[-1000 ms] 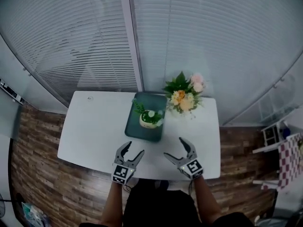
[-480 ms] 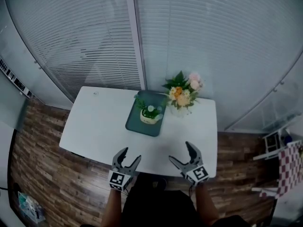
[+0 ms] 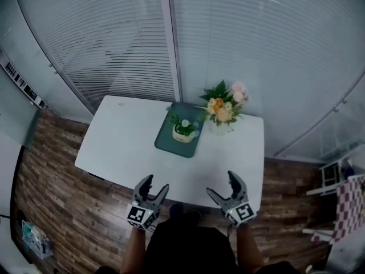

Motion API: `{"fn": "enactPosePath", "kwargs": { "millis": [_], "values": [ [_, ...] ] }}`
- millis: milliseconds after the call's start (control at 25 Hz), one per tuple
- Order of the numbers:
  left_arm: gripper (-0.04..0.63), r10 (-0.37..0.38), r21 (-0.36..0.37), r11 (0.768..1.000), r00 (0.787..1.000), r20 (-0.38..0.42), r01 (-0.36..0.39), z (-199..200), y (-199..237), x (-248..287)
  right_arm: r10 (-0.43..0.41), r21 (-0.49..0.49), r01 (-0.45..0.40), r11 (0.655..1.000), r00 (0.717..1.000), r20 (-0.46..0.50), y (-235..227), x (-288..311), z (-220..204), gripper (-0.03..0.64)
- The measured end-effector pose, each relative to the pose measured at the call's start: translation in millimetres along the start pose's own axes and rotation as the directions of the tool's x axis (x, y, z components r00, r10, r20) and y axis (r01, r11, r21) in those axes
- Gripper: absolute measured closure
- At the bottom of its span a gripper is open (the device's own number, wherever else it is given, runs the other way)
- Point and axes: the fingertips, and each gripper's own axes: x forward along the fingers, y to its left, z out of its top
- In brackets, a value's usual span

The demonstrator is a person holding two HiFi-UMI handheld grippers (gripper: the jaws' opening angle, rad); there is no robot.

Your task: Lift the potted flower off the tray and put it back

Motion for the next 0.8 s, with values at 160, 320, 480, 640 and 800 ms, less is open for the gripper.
{"fn": "enactPosePath", "kwargs": {
  "millis": [160, 320, 480, 640, 800],
  "values": [
    [0.311, -0.006, 0.018, 1.000, 1.000, 0.001, 0.006, 1.5, -3.8, -3.1, -0.020, 0.005, 0.020, 1.000, 1.000, 0.010, 4.9, 0.7, 4.9, 0.221],
    [0.320, 0.010, 0.073, 0.997, 1.000, 0.020, -0.012, 3.7, -7.5, -4.8, -0.012, -0.015, 0.013, 1.000, 0.999, 0.032, 7.2, -5.0, 8.7, 0.228],
    [0.497, 0.054, 0.065, 0.996, 0.997, 0.052, -0.057, 7.5, -4.1, -8.0, -0.099, 0.029, 0.096, 0.995, 0.990, 0.103, -1.3, -11.0, 20.1, 0.527],
    [0.581, 0.046, 0.066, 0.997, 0.997, 0.060, -0.050, 10.6, -3.9, -4.0, -0.144, 0.030, 0.142, 0.989, 0.985, 0.091, -9.3, -15.2, 17.2, 0.612],
    [0.588, 0.043, 0.058, 0.997, 0.997, 0.068, -0.047, 9.7, -0.4, -4.5, -0.185, -0.013, 0.187, 0.982, 0.979, 0.079, -13.9, -16.4, 12.1, 0.614]
  ]
}}
